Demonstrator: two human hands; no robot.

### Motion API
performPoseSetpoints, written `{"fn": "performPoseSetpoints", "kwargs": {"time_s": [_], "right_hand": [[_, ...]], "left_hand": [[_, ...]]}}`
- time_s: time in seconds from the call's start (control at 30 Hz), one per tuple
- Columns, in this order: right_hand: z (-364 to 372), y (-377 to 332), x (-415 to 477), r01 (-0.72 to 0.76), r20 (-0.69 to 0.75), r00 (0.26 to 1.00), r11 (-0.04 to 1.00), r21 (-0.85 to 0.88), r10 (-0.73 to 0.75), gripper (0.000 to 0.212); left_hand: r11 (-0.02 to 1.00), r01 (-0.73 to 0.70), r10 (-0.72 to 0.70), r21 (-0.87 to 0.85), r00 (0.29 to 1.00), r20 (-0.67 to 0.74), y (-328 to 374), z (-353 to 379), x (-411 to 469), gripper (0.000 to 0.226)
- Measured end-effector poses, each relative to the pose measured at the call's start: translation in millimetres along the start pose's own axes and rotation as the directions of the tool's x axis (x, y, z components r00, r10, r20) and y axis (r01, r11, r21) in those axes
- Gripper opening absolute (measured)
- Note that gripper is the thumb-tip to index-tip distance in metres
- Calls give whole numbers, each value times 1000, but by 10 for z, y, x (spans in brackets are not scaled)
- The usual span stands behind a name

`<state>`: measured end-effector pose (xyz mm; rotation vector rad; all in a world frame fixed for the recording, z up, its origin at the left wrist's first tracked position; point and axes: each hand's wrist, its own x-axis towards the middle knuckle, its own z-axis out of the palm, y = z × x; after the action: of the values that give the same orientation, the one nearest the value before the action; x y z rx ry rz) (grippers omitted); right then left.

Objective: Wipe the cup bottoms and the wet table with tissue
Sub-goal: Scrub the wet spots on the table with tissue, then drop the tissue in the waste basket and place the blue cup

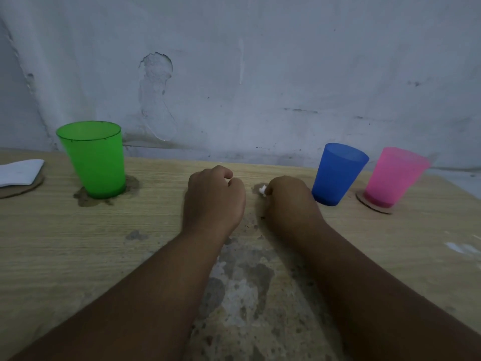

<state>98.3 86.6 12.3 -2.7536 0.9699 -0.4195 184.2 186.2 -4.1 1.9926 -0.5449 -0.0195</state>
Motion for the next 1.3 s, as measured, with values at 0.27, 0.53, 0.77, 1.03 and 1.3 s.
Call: {"fn": "performPoseSetpoints", "kwargs": {"time_s": [0.27,0.53,0.77,1.03,1.3], "right_hand": [[45,43,2,19,-251,949,764,645,189,16],[-255,610,-624,-38,-155,936,529,848,316,9],[-755,1579,-1325,-112,-186,879,568,815,440,12],[-1350,2838,-2204,-170,-404,780,783,598,478,12],[-1670,3801,-3376,-320,-504,652,808,495,567,17]], "left_hand": [[988,-145,142,58,989,43,81,-49,-124,55],[901,-384,307,199,892,330,429,-93,-711,69],[730,-627,311,271,659,685,965,531,-1459,75],[582,-802,433,134,445,784,1656,1590,-2447,71],[491,-870,465,-52,211,860,2251,2260,-3697,66]]}}
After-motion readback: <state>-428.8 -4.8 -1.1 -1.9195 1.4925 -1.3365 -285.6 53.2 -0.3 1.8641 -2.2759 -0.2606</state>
